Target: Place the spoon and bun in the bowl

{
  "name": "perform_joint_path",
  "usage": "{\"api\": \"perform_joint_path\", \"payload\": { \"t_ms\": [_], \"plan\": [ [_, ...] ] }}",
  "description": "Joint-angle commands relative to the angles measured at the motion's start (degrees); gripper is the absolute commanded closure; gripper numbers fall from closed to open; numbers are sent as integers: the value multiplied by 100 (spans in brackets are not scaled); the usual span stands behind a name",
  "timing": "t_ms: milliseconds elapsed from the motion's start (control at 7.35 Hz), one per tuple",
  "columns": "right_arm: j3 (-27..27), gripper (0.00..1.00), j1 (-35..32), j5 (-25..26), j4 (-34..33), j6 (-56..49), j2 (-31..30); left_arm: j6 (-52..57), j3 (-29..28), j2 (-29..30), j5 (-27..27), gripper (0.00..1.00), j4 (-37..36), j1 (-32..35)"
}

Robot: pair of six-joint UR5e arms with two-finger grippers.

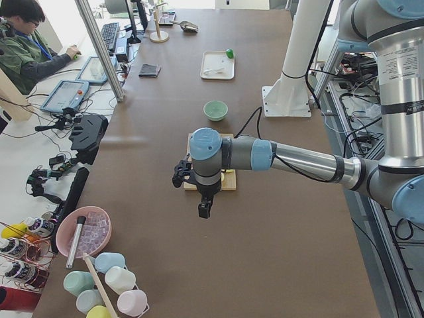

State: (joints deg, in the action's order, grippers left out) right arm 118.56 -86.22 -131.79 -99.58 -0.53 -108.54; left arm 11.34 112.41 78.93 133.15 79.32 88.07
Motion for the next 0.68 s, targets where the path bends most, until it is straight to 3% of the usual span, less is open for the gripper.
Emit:
{"api": "perform_joint_path", "payload": {
  "t_ms": [0, 544],
  "plan": [
    [0, 0, 0, -5, -9, 1, 0, 0, -9, 0, 0, 0, -13, -9],
    [140, 0, 0, -13, 9, 18, 315, 0, 61, 17, 0, 0, 345, 0]
  ]
}}
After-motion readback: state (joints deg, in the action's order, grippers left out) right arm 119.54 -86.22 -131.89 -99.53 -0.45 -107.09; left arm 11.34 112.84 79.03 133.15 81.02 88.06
